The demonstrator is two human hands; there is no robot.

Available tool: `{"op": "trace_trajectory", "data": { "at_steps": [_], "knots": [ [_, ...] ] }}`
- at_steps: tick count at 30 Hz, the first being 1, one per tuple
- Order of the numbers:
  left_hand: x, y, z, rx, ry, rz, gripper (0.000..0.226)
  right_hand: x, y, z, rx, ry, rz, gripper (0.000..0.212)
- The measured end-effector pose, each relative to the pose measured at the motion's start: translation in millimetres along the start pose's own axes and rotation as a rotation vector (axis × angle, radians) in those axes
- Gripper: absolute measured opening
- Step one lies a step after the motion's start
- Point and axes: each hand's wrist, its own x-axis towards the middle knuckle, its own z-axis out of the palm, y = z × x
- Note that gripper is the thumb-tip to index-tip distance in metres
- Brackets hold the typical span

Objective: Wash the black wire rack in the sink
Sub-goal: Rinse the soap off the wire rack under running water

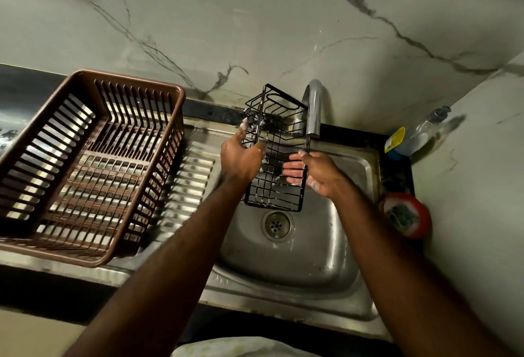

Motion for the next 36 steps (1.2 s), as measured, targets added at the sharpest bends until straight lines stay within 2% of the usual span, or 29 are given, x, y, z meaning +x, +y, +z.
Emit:
{"op": "trace_trajectory", "data": {
  "at_steps": [3,5,11,16,19,23,27,29,32,33,36],
  "knots": [
    [22.5,-28.1,11.0,0.082,0.032,0.035,0.086,1.6,0.7,-4.1,-0.068,0.027,0.007,0.019],
    [19.5,-26.7,13.2,0.177,0.028,0.055,0.086,2.5,1.1,-7.3,-0.076,0.018,0.01,0.014],
    [-14.5,9.7,4.1,0.333,0.047,0.141,0.07,-0.6,-2.4,-7.0,-0.033,-0.073,-0.061,0.046],
    [-14.0,12.9,5.9,0.394,0.095,0.192,0.071,-0.7,-10.5,-4.7,0.047,-0.135,-0.078,0.054],
    [-15.0,13.7,6.1,0.402,0.111,0.18,0.069,4.4,-9.1,-0.9,0.003,-0.112,-0.112,0.045],
    [-16.0,14.3,6.4,0.425,0.123,0.178,0.07,12.6,-5.8,5.1,-0.085,0.02,-0.131,0.016],
    [-15.3,16.5,3.6,0.423,0.126,0.188,0.072,17.9,-5.7,13.2,-0.092,0.103,-0.158,0.007],
    [-14.7,18.8,0.0,0.431,0.148,0.207,0.073,17.9,-10.2,16.4,-0.023,0.056,-0.129,0.015],
    [-12.7,21.1,-5.1,0.481,0.181,0.23,0.075,19.9,-16.6,20.6,0.169,-0.041,-0.042,0.043],
    [-11.6,21.1,-6.6,0.493,0.191,0.231,0.076,21.4,-17.7,22.8,0.217,-0.051,-0.017,0.046],
    [-8.7,22.5,-11.3,0.512,0.208,0.226,0.074,25.9,-21.3,34.0,0.36,0.009,-0.015,0.032]
  ]
}}
